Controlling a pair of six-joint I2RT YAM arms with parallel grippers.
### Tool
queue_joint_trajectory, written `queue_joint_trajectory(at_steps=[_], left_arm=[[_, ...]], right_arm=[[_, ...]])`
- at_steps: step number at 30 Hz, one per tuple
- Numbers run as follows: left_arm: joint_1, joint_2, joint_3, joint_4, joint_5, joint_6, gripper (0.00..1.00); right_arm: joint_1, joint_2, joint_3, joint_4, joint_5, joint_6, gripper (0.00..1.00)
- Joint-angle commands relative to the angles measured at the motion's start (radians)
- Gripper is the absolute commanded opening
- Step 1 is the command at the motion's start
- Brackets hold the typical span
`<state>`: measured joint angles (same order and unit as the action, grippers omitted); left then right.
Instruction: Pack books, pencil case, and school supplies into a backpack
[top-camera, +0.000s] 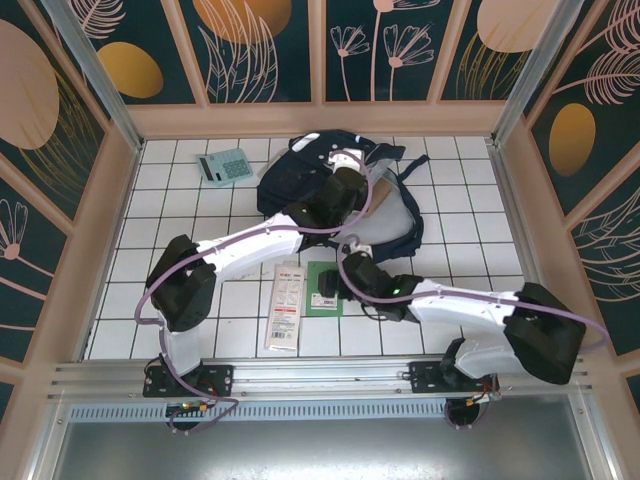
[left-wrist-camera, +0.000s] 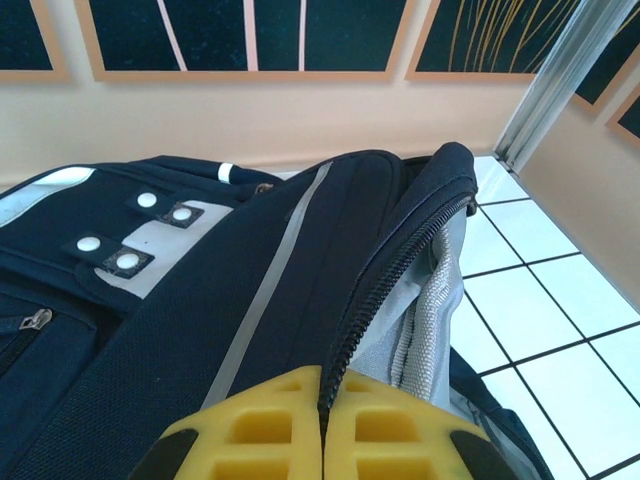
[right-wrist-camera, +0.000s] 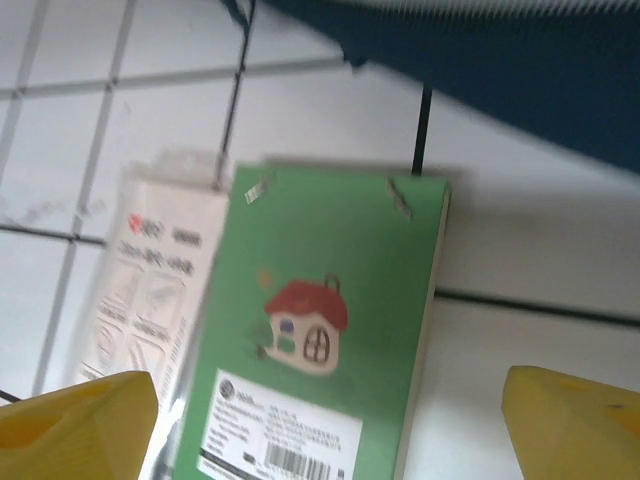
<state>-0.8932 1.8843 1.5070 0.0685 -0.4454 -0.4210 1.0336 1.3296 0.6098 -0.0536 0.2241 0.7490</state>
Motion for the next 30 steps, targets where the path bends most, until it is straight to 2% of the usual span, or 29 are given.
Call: queue_joint_trajectory(at_steps=[1, 6, 10, 24, 30], left_arm=[[0.048, -0.029, 0.029, 0.025, -0.065, -0.021, 0.00], [0.058, -0.013, 0.049, 0.009, -0.059, -0.028, 0.00], [0.058, -0.012, 0.046, 0.010, -0.049, -0.032, 0.00], [0.059, -0.014, 0.029, 0.013, -0.023, -0.033, 0.00], [0.061, -0.019, 0.023, 0.011, -0.026, -0.031, 0.00]], right_arm=[[0.059, 0.081, 0.036, -0.059, 0.080, 0.100, 0.91], [0.137, 0.206, 0.125, -0.140, 0.132, 0.135, 0.99], [0.169, 0.261, 0.185, -0.161, 0.134, 0.121, 0.99], [0.177, 0.429, 0.288, -0.259, 0.117, 0.150, 0.99], [0.195, 0.440, 0.316, -0.297, 0.152, 0.136, 0.99]])
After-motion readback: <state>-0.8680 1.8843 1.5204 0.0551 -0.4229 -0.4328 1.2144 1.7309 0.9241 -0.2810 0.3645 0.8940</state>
